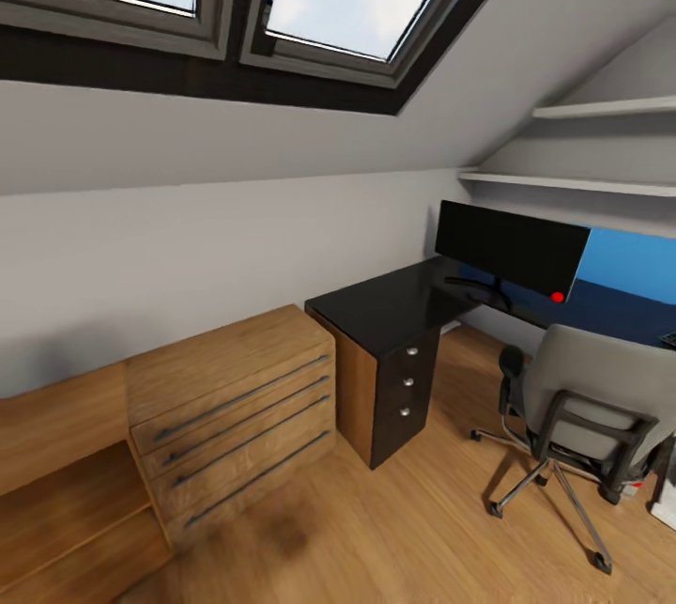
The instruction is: In the bedroom, organize the workspace by keeping the computer under the desk, ensuring the monitor is on the desk, placing the keyboard on the desk next to the monitor, placing the mouse on the desk next to the keyboard, moving the folder from the swivel chair onto the desk next to the mouse, stacking the notebook on top of the folder with the pen on top of the notebook, and positioning the swivel chair next to the desk.
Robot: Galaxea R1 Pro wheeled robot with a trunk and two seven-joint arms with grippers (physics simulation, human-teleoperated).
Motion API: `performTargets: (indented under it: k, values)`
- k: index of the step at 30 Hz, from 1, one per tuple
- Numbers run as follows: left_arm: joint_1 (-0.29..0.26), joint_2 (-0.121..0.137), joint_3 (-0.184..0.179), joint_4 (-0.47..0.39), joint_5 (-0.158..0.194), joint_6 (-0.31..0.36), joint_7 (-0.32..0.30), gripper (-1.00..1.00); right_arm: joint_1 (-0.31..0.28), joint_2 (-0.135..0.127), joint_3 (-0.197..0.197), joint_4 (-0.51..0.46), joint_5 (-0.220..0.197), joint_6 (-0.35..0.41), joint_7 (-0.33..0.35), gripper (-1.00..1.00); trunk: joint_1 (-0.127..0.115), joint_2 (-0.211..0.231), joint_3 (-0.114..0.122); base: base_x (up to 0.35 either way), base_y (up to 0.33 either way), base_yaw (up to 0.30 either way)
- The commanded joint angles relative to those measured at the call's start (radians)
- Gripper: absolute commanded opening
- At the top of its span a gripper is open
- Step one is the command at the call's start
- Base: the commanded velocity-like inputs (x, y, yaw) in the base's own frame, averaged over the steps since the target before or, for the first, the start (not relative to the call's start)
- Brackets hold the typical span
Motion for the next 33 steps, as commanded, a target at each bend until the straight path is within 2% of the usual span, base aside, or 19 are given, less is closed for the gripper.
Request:
performTargets:
  k: [1, 16, 33]
  values:
    - [0.000, 0.000, 0.001, -0.002, 0.000, -0.001, 0.000, 1.00, -0.001, 0.000, 0.000, 0.001, 0.000, -0.003, 0.001, 1.00, 0.000, -0.001, 0.000, 0.000, 0.000, -0.293]
    - [0.000, 0.000, 0.000, -0.001, -0.001, -0.001, -0.002, 1.00, -0.001, 0.000, 0.000, 0.001, -0.001, -0.001, 0.001, 1.00, 0.000, -0.001, 0.009, 0.000, -0.057, -0.288]
    - [0.000, 0.000, 0.000, -0.001, 0.000, -0.001, -0.002, 1.00, -0.001, 0.001, -0.001, 0.019, -0.004, -0.008, 0.000, 1.00, 0.000, -0.001, 0.011, 0.000, -0.006, -0.053]
